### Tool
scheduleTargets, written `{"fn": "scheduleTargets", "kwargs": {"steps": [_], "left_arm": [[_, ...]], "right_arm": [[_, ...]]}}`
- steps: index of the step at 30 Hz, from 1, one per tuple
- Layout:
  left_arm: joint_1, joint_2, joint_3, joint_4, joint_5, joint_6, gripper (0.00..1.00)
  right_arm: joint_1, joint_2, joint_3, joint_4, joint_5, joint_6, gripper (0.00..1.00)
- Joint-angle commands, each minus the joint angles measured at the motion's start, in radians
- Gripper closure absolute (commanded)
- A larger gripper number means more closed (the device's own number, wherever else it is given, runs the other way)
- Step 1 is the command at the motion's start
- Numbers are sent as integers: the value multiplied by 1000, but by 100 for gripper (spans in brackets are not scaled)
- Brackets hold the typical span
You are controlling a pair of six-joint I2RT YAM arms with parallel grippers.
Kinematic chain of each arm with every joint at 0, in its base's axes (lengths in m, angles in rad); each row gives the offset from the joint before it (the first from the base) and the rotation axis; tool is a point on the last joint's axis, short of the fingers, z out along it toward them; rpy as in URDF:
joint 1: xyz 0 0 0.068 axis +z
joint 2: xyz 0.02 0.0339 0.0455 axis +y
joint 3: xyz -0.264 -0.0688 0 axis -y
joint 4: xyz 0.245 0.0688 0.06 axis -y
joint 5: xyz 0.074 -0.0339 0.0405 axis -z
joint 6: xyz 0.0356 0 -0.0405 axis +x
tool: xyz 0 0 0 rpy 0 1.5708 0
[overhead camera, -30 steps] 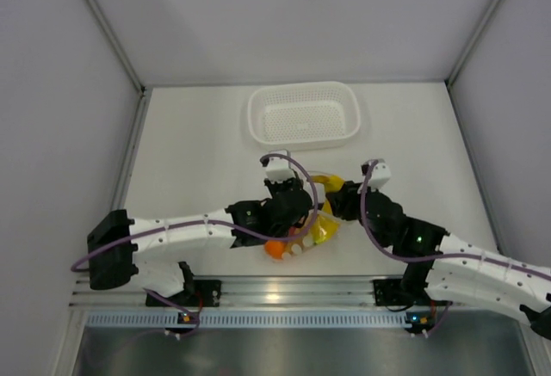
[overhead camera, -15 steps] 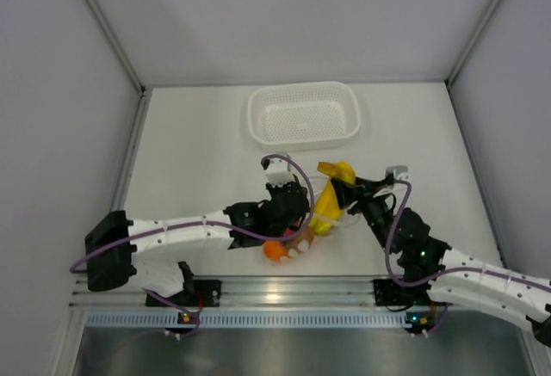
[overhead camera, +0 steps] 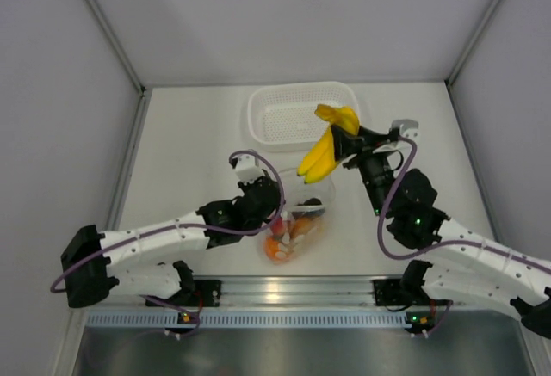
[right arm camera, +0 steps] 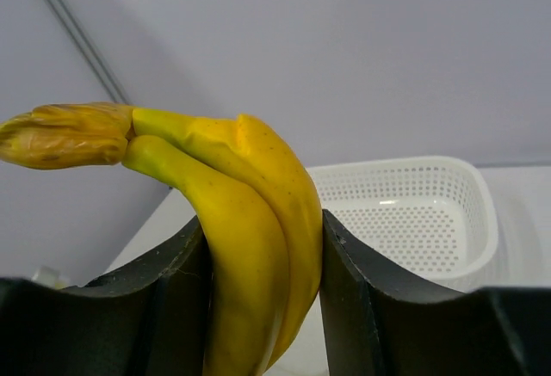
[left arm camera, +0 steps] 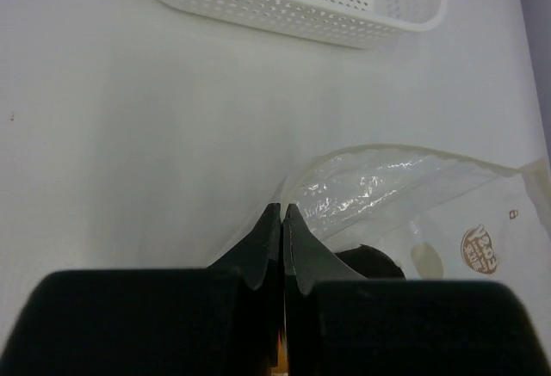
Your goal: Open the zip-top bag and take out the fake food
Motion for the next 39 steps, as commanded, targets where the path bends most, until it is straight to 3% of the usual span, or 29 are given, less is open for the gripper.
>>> {"fn": "scheduleTargets", "kwargs": {"steps": [1,5,10,20,28,30,31,34,38,39], "left_arm": [[20,-88,-17,-50,-37,-6,100],[25,-167,-12,-102,-62,11,100],[25,-275,-1,-160,-71,41,100],[25,-367,54,-242,-70,141,100],[25,-422,57,-256,-1,176,100],[23,-422,57,-254,13,175,100],[25,-418,59,-254,24,173,100],[23,-399,63,-251,45,169,100],[23,-361,100,-253,76,178,100],[23,-352,108,-253,79,181,100]], "right_arm": [[-81,85,194,-154,-1,-22,100],[-255,215,326,-292,-149,73,100],[-436,439,471,-317,-239,85,100],[-539,937,763,-340,-269,24,100],[-582,1189,964,-446,-298,-22,96],[-592,1229,996,-464,-301,-27,84],[-595,1242,1010,-478,-296,-28,69],[-602,1254,1030,-495,-304,-37,64],[-606,1231,1045,-541,-307,-53,36],[-608,1222,1042,-544,-308,-57,36]]}}
